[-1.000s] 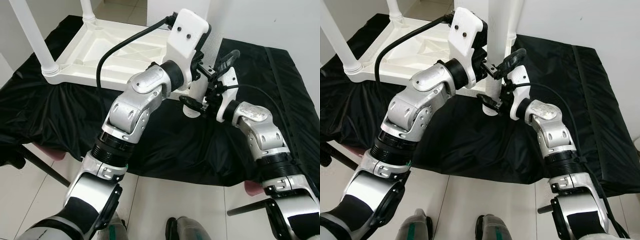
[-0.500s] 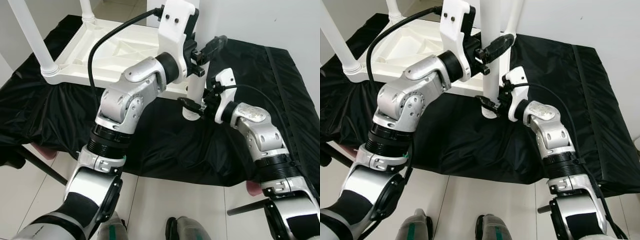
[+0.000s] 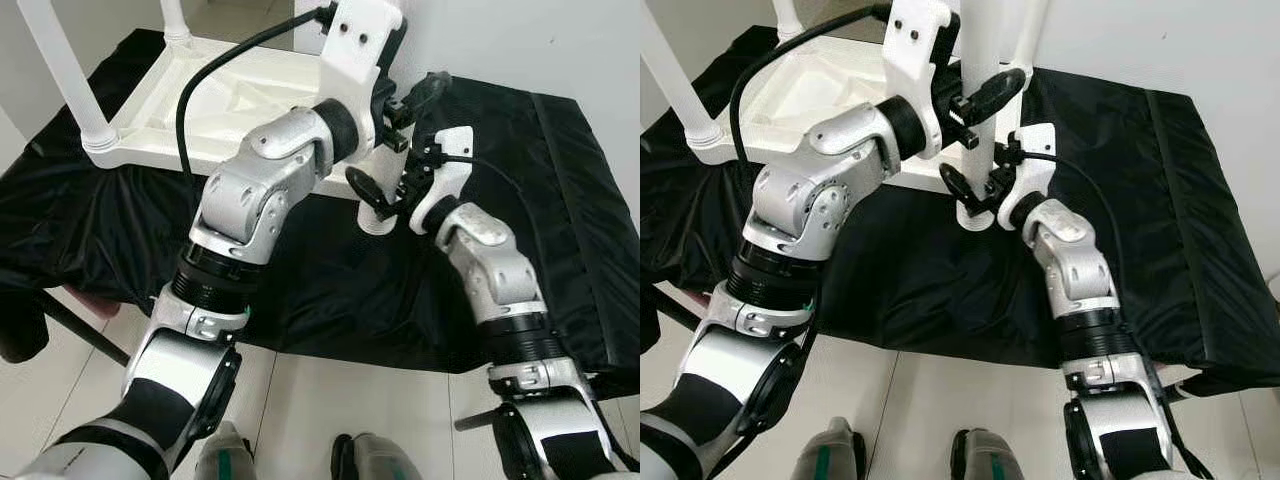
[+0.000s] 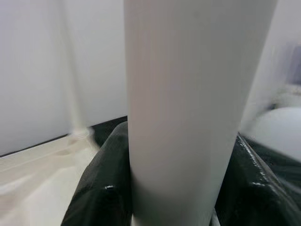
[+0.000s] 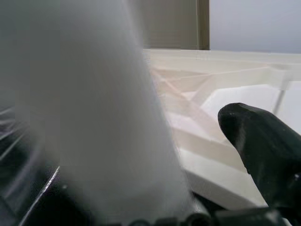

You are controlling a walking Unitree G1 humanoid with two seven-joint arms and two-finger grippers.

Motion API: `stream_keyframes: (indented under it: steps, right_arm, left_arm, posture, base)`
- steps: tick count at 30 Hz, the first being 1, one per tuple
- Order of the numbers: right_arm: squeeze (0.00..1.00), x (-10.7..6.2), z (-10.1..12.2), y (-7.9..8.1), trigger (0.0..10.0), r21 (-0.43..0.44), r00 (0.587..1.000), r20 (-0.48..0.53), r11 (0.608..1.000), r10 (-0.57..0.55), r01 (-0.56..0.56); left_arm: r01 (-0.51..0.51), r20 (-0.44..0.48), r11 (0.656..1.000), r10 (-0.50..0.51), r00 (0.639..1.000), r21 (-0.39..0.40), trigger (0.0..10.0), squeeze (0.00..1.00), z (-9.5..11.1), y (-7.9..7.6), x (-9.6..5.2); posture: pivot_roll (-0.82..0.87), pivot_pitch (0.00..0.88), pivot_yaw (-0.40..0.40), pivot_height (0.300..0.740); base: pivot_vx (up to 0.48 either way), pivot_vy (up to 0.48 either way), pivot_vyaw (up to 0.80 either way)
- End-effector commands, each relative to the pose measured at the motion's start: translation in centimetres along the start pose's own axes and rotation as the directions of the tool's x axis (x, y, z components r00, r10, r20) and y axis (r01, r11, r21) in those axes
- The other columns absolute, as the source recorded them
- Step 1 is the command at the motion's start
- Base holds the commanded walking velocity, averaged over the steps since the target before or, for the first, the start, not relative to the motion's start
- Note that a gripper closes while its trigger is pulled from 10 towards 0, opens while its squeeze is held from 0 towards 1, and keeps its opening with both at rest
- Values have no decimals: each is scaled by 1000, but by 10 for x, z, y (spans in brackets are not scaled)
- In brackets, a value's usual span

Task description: Building children table

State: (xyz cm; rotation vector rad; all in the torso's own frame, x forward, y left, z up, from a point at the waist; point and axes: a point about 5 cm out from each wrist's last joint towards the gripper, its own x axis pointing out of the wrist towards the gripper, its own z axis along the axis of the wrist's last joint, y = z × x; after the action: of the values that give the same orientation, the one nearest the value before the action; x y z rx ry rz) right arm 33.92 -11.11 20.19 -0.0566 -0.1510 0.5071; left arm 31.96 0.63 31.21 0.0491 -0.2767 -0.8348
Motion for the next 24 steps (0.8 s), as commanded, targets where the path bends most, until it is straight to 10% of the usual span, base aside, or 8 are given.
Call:
stream_keyframes:
  steps: [1,7,24]
  right_arm:
    - [0,2,-4,8,10000,-22,997,-5,997,-77,77]
    - [0,7,-10,16,10000,-31,972,-23,972,-234,233]
    - [0,13,-8,33,10000,71,908,17,906,-420,418]
  left_arm:
    - [-85,-11,994,86,996,66,10000,0,3,1,5]
    - [-153,-20,977,158,987,152,10000,0,3,-1,8]
    - [-208,18,974,207,978,85,10000,0,11,-6,14]
  posture:
    - [-21,35,-34,740]
    - [-19,31,-44,740]
    - [2,24,-62,740]
  base:
    - [0,0,0]
    - [0,0,0]
    - [0,0,0]
